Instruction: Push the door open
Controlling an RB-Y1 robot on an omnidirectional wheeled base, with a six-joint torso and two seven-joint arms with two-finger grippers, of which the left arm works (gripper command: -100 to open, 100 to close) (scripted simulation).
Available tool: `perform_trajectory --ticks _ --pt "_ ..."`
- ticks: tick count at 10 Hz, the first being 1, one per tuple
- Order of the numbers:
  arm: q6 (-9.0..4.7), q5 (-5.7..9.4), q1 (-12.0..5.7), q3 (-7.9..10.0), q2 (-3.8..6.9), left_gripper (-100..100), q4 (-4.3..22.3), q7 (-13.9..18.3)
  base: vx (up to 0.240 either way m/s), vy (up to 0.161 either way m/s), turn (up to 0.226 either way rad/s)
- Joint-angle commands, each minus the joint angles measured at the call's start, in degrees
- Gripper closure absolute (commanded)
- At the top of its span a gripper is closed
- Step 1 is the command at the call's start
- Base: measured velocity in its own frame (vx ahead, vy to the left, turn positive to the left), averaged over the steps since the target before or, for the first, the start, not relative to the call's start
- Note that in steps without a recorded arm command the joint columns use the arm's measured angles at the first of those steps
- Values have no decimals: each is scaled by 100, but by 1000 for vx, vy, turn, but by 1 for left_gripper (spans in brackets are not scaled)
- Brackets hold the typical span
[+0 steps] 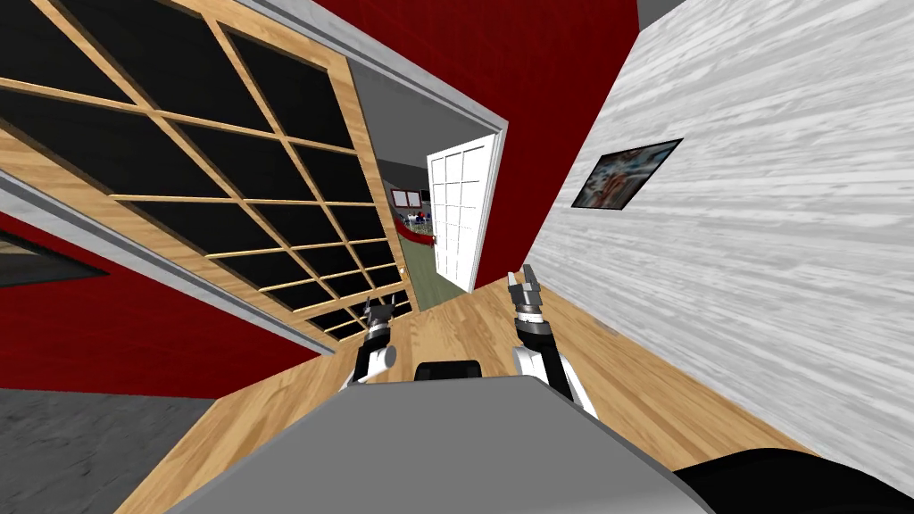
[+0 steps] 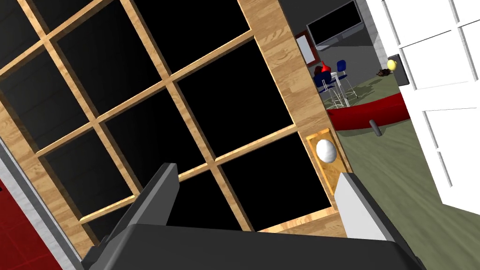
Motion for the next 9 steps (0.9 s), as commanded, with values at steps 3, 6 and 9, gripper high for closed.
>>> perform_trajectory --ticks 3,6,9 --pt "-164 217 -147 7 -20 -100 452 341 89 46 -72" --pt "-280 392 -267 16 -44 -100 801 598 89 39 -77" --pt "-423 608 -415 26 -85 -100 1231 916 108 57 -96"
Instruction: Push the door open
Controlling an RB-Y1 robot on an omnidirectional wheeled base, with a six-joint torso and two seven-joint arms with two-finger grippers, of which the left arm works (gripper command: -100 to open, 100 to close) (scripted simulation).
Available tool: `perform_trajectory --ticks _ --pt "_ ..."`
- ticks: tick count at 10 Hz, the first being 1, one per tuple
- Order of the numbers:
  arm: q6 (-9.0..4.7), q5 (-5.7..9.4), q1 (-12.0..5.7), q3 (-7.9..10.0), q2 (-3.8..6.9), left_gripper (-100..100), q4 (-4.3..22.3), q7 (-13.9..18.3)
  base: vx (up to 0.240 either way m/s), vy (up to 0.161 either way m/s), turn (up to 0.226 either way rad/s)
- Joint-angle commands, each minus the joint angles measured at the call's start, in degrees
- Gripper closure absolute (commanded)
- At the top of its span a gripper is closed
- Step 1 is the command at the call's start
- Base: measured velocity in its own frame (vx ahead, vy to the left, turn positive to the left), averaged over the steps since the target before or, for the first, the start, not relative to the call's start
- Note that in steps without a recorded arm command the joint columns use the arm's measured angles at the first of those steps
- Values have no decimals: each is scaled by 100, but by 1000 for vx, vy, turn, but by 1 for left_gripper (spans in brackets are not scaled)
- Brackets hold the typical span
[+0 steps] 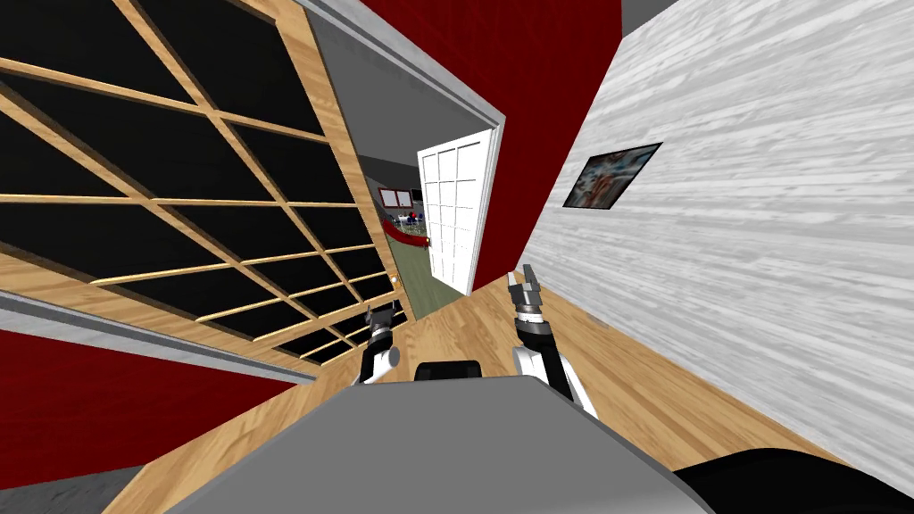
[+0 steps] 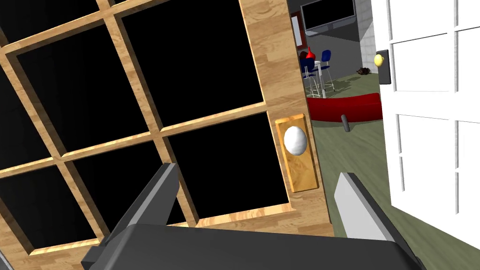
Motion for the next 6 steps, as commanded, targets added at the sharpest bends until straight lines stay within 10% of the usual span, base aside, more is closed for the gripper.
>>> perform_trajectory --ticks 1,6 --pt "-69 87 -44 0 -14 -100 172 143 84 39 -75" --pt "-229 329 -210 11 -74 -100 655 500 65 37 -62"
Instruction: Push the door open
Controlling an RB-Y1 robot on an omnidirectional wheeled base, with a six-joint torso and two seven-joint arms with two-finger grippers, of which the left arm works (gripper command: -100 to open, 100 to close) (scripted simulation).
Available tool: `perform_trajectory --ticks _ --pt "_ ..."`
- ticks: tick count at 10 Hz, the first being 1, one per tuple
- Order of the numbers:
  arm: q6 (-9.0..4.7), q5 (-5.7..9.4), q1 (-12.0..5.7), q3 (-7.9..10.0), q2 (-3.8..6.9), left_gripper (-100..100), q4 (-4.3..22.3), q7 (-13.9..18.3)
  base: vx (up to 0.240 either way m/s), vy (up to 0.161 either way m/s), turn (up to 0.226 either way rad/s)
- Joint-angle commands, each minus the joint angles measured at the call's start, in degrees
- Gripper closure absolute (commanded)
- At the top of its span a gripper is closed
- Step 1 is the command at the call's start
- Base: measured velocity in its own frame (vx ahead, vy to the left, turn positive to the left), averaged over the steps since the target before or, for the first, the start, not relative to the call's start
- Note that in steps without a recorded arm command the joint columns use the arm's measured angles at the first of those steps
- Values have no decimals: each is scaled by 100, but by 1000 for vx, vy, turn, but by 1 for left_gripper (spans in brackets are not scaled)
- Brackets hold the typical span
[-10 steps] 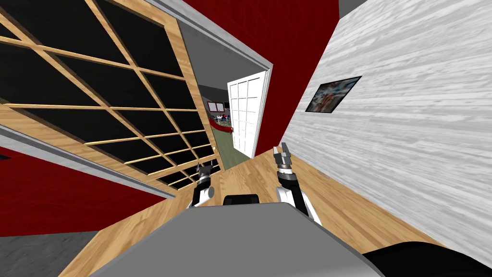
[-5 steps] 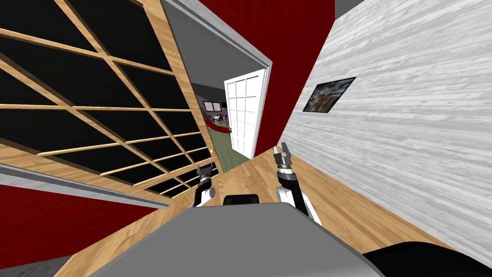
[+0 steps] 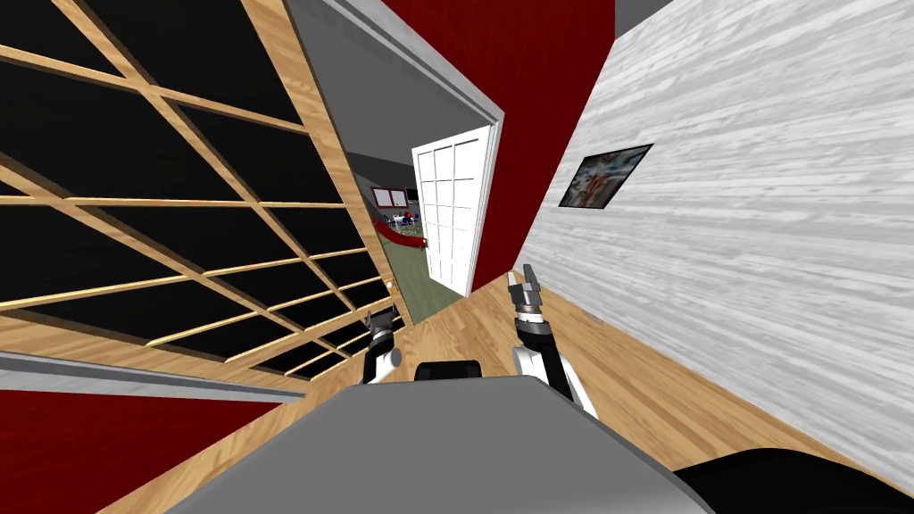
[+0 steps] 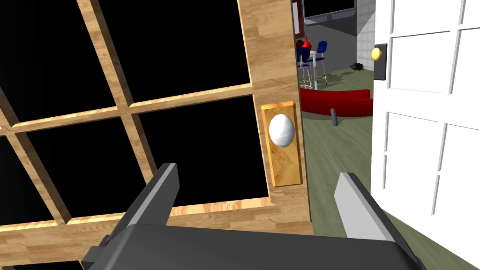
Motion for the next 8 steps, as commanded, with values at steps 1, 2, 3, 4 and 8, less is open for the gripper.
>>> perform_trajectory --ticks 1,2,3,4,8 --pt "-64 74 -59 2 -20 -100 169 124 56 40 -65" --pt "-124 165 -122 7 -45 -100 350 257 96 42 -86" --pt "-174 239 -172 10 -71 -100 498 367 119 65 -124" --pt "-197 275 -197 12 -84 -100 570 420 96 63 -67" --pt "-355 514 -360 23 -183 -100 1046 771 82 61 -76"
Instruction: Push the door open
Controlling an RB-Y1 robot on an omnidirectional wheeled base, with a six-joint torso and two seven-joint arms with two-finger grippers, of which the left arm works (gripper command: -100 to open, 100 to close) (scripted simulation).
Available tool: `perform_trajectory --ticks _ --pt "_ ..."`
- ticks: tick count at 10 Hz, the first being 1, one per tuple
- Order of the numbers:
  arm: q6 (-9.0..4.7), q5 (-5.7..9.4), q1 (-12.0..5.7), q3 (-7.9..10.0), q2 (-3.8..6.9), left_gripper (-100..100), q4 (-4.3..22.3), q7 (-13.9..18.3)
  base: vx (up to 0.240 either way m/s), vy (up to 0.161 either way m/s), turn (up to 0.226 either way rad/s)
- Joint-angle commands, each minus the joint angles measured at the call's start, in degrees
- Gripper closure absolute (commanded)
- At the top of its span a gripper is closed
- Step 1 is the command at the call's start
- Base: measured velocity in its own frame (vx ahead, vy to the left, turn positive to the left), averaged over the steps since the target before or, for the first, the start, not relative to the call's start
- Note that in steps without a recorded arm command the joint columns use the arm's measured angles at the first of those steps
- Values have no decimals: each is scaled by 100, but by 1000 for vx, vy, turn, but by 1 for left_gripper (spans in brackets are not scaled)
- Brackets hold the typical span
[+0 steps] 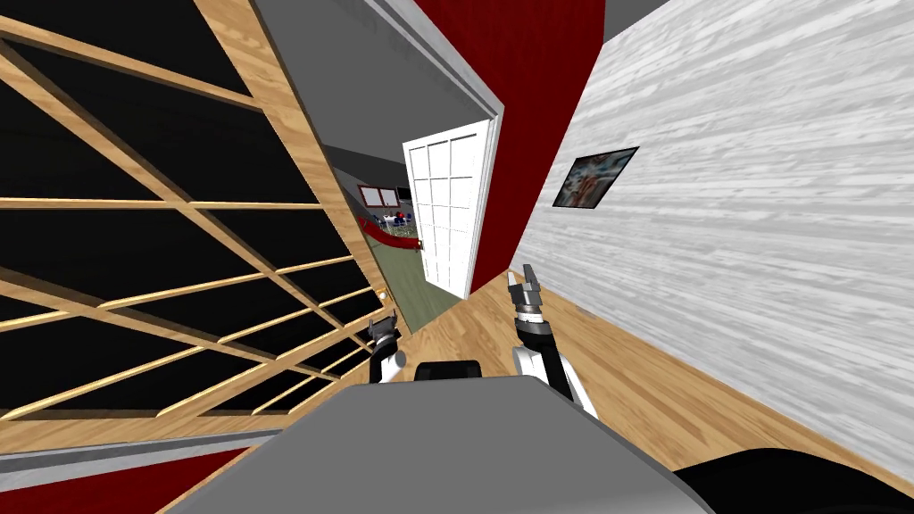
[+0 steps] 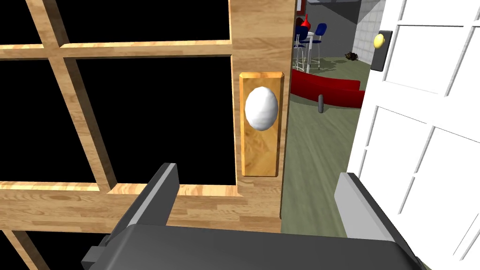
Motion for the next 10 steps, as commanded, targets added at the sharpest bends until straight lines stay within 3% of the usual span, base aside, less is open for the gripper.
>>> perform_trajectory --ticks 1,2,4,7,10 --pt "-53 85 -68 8 -29 -100 175 131 63 32 -51" --pt "-92 144 -108 11 -63 -100 292 217 73 35 -71" --pt "-121 120 -153 19 51 -100 372 237 58 44 -16" --pt "-112 140 -166 44 118 -100 400 263 176 121 -23" --pt "-102 162 -180 73 114 -100 432 293 181 122 -22"
